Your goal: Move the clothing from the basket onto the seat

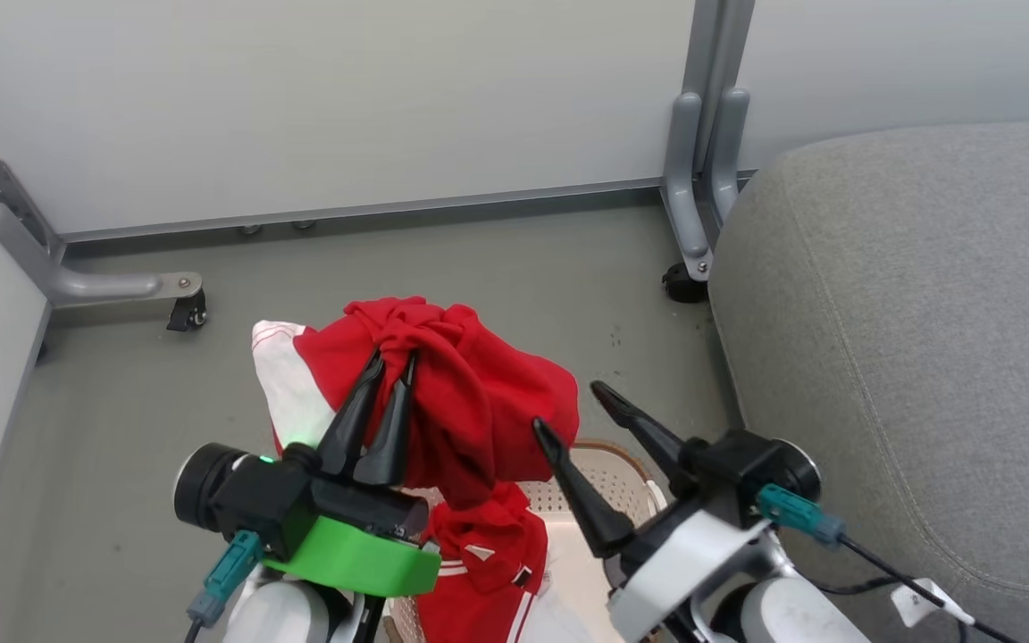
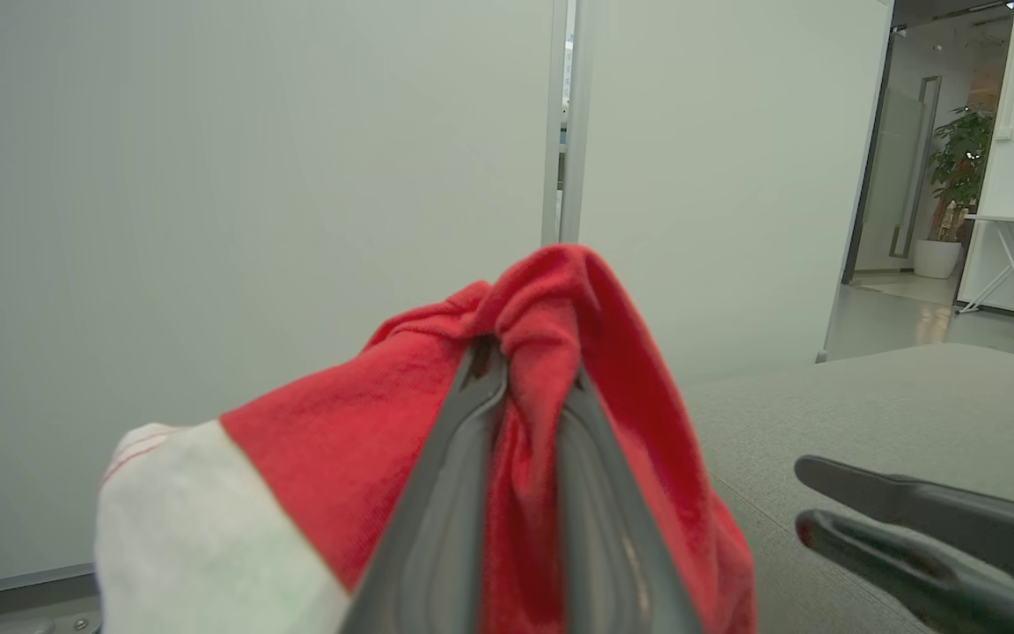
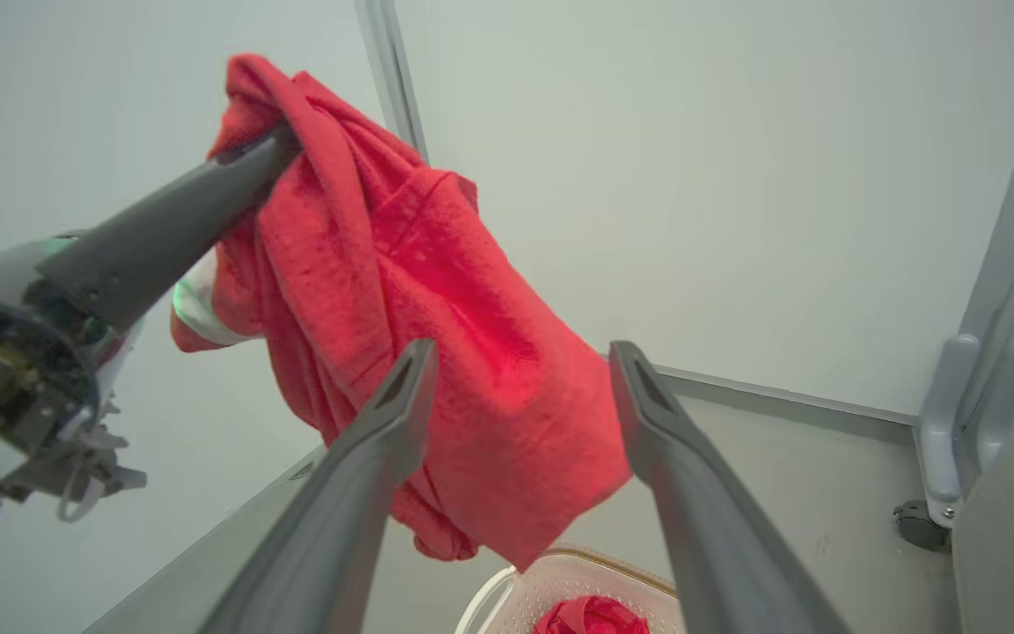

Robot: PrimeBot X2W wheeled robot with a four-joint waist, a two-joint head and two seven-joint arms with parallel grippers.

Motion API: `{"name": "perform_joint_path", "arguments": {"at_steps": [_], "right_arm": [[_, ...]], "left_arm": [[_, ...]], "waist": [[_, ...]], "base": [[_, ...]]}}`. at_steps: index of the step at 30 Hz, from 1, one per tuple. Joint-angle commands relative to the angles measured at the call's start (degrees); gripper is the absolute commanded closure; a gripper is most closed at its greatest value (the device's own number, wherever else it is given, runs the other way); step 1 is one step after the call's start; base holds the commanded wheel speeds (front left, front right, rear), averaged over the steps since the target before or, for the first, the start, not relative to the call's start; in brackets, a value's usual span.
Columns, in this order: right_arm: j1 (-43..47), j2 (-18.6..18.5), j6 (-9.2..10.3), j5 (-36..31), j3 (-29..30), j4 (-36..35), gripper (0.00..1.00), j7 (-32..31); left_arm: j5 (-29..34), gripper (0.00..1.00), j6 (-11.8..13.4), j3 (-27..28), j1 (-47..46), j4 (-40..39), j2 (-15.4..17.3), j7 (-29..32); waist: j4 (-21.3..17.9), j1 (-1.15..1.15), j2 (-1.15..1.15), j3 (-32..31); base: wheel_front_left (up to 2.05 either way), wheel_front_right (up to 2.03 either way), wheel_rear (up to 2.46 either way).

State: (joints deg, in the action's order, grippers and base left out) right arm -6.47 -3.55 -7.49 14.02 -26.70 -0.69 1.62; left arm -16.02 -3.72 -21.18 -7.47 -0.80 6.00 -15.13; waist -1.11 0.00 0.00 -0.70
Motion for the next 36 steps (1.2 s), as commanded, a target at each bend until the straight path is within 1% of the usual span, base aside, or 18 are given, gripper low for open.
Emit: {"name": "perform_joint_path", "arguments": {"at_steps": [1, 3, 7, 15, 16, 18, 25, 36], "right_arm": [[-1.9, -0.2, 0.00, 1.1, -1.9, 0.9, 0.00, 0.7], [-4.2, -0.1, 0.00, 2.5, -5.0, 2.3, 0.00, 1.2], [-8.2, 0.1, 0.00, 4.9, -9.4, 6.0, 0.00, 2.2], [-15.1, 0.5, 0.00, 7.3, -14.5, 14.8, 0.00, 3.8], [-15.6, 0.6, 0.00, 7.7, -14.9, 15.7, 0.19, 4.0], [-17.0, 0.6, 0.00, 8.6, -15.8, 17.3, 1.00, 4.8], [-19.8, 0.6, 0.00, 12.0, -18.6, 20.9, 1.00, 6.7], [-21.6, 0.6, 0.00, 14.2, -20.0, 23.3, 1.00, 8.4]], "left_arm": [[0.6, 1.00, -0.4, -0.4, -1.1, 0.3, -0.3, 0.0], [0.7, 1.00, -0.5, -0.7, -1.5, 0.7, -0.4, 0.0], [0.8, 1.00, -0.7, -1.5, -2.1, 1.2, -0.8, 0.0], [0.8, 1.00, -1.2, -3.0, -2.8, 1.2, -1.3, 0.0], [0.8, 1.00, -1.2, -3.1, -2.9, 1.2, -1.3, 0.0], [0.7, 1.00, -1.3, -3.2, -3.1, 1.2, -1.4, 0.0], [0.4, 1.00, -1.4, -3.0, -2.6, 1.4, -1.6, 0.0], [0.9, 1.00, -1.5, -2.2, -2.3, 1.8, -1.7, 0.0]], "waist": [[0.9, 0.00, 0.00, 0.4], [1.4, 0.00, 0.00, 0.5], [2.2, 0.00, 0.00, 0.7], [2.8, 0.00, 0.00, 1.4], [2.8, 0.00, 0.00, 1.4], [2.9, 0.00, 0.00, 1.6], [2.8, 0.00, 0.00, 1.5], [2.8, 0.00, 0.00, 1.4]], "base": [[0.00, 0.00, 0.00], [0.00, 0.00, 0.00], [0.00, 0.00, 0.00], [0.00, 0.00, 0.00], [0.00, 0.00, 0.00], [0.00, 0.00, 0.00], [0.00, 0.00, 0.00], [0.00, 0.00, 0.00]]}}
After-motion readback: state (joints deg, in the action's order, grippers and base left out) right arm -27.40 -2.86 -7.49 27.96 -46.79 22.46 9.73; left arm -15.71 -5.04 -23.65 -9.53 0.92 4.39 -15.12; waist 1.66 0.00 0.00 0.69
